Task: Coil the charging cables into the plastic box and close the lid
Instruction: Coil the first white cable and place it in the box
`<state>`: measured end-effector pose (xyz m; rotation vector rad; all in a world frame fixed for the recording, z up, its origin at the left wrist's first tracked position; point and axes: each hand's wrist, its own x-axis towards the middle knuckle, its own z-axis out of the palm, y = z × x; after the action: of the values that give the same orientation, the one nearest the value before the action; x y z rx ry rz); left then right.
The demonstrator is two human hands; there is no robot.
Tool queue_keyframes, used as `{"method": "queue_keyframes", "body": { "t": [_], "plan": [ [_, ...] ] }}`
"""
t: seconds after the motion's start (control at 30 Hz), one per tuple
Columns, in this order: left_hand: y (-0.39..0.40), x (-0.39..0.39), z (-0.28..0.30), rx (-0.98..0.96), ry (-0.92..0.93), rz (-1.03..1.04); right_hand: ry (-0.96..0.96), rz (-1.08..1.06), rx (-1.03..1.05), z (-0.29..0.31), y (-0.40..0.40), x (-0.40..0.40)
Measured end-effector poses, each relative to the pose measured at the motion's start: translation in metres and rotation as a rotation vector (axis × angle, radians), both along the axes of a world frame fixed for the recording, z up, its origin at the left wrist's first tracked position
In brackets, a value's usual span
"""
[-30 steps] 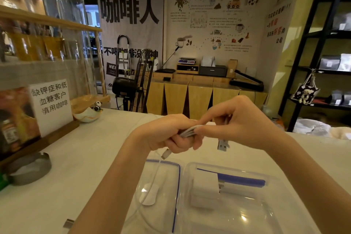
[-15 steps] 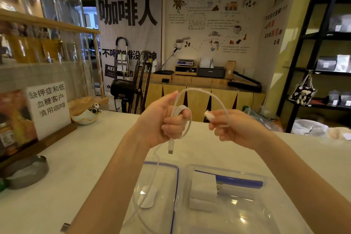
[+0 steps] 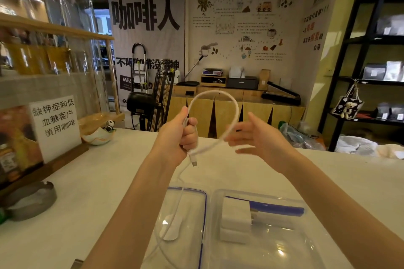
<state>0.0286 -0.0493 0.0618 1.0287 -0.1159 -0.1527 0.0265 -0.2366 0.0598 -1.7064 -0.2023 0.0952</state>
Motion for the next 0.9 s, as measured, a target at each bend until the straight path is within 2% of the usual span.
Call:
{"method": "queue_keyframes", "body": {
  "t": [0.13,0.2,0.33,0.4,0.5,0.6,0.67,0.77,0.9],
  "plan": [
    [-0.004,-0.002,-0.001,0.093,-0.066,0.141,0.065,0.313,0.362,0.014,0.008,-0.014],
    [-0.008,-0.005,-0.001,0.24,-0.121,0.278,0.064,0.408,0.471,0.023,0.012,-0.022],
    [-0.015,-0.004,-0.005,0.533,-0.314,0.573,-0.021,0.368,0.376,0.038,0.022,-0.032],
    [-0.016,-0.003,-0.007,0.663,-0.377,0.606,-0.092,0.265,0.276,0.038,0.029,-0.032],
    [-0.017,-0.003,-0.008,0.732,-0.355,0.502,-0.384,0.101,0.02,0.032,0.033,-0.028],
    [-0.016,-0.006,-0.004,0.705,-0.277,0.288,-0.636,0.087,-0.258,0.025,0.032,-0.024],
    [-0.013,-0.009,0.001,0.65,-0.23,0.141,-0.645,0.11,-0.335,0.022,0.031,-0.02],
    [-0.008,-0.011,0.004,0.495,-0.228,-0.087,-0.613,0.141,-0.306,0.019,0.029,-0.016],
    [-0.005,-0.013,0.008,0.036,-0.194,-0.399,-0.571,0.153,-0.235,0.013,0.032,-0.016]
  ]
}}
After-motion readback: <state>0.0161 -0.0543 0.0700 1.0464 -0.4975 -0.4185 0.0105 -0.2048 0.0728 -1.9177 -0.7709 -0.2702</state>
